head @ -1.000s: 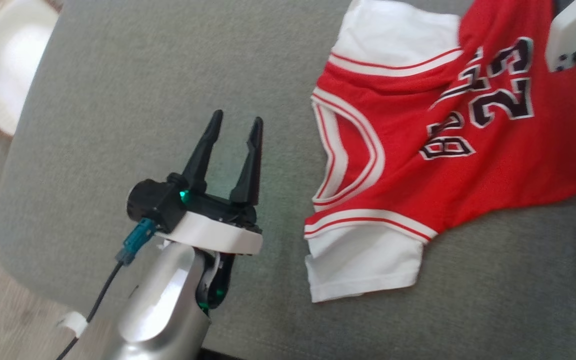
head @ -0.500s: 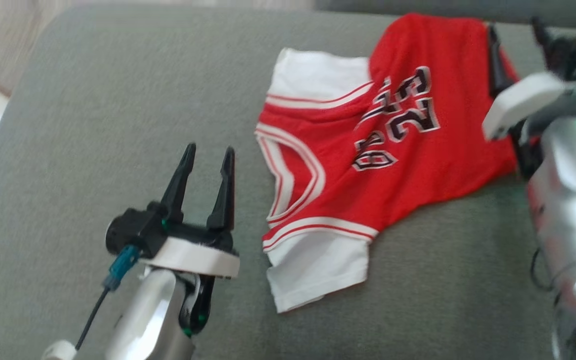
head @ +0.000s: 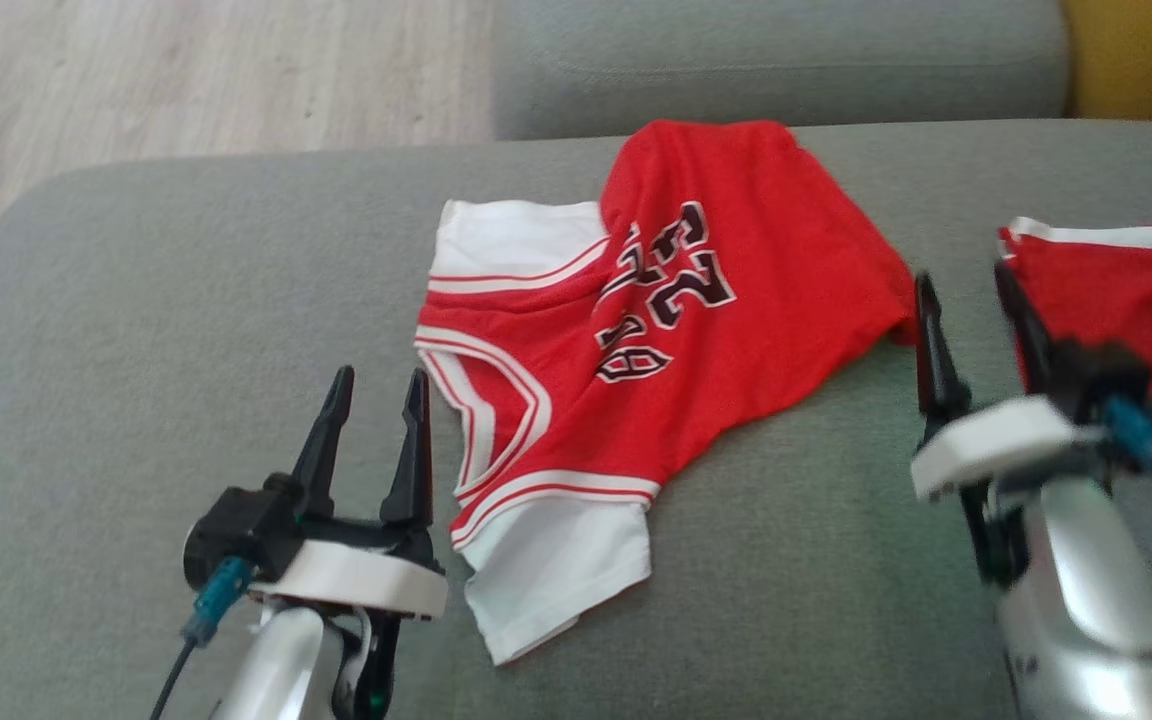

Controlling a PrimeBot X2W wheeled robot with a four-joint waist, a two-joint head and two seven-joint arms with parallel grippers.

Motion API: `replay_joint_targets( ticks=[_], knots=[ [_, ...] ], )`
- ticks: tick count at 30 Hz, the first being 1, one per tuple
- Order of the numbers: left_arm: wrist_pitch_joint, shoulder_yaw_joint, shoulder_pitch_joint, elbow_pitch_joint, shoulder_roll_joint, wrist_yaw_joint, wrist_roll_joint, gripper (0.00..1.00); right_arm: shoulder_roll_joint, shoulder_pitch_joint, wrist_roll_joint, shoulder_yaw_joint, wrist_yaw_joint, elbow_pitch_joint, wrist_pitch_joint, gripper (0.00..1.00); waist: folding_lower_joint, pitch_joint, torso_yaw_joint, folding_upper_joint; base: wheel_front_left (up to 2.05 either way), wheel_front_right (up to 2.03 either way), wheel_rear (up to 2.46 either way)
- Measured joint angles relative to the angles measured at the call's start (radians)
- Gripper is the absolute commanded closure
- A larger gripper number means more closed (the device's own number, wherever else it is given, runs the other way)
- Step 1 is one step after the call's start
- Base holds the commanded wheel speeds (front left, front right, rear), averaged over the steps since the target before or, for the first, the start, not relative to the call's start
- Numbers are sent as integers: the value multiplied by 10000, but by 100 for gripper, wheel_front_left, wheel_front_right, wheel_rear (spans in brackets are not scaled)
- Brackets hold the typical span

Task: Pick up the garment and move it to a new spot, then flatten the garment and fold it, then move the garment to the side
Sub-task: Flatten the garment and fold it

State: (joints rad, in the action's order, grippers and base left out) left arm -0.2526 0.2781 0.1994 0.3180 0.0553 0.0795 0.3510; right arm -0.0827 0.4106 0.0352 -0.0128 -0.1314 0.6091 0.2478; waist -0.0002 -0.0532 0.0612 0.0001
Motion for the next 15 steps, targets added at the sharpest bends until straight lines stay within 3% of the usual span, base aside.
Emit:
replay_joint_targets(
  ticks=[8,15],
  knots=[
    [0,2,-250,245,58,12,2,0,253,-2304,541,-81,0,-1810,-359,0,1,150,-531,0,0,0,0],
    [173,-33,-70,403,428,15,0,0,297,-2322,968,232,0,-2943,-711,0,2,-211,-949,0,0,0,0]
  ],
)
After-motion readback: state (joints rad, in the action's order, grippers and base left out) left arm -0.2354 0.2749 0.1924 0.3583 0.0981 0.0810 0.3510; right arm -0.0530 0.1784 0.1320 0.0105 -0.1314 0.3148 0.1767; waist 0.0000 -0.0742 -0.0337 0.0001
